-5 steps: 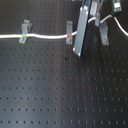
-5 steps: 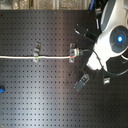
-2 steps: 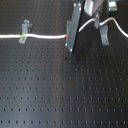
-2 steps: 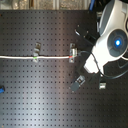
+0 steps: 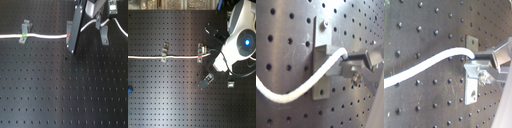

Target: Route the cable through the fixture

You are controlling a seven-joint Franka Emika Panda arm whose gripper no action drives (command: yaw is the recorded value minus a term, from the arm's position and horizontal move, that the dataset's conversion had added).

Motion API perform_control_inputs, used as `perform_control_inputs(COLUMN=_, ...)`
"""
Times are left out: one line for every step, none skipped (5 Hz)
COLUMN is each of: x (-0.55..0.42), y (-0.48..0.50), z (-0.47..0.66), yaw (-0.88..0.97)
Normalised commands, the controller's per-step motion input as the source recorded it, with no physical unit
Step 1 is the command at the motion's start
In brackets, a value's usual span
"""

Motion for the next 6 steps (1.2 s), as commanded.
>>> perform_control_inputs(x=-0.293, y=-0.316, z=-0.12, yaw=0.0)
perform_control_inputs(x=-0.001, y=0.0, z=-0.04, yaw=0.01)
perform_control_inputs(x=0.207, y=-0.019, z=0.0, yaw=0.17)
perform_control_inputs(x=-0.072, y=-0.41, z=-0.02, yaw=0.01)
perform_control_inputs(x=-0.066, y=-0.344, z=-0.09, yaw=0.05)
perform_control_inputs(x=-0.122, y=-0.489, z=-0.19, yaw=0.01)
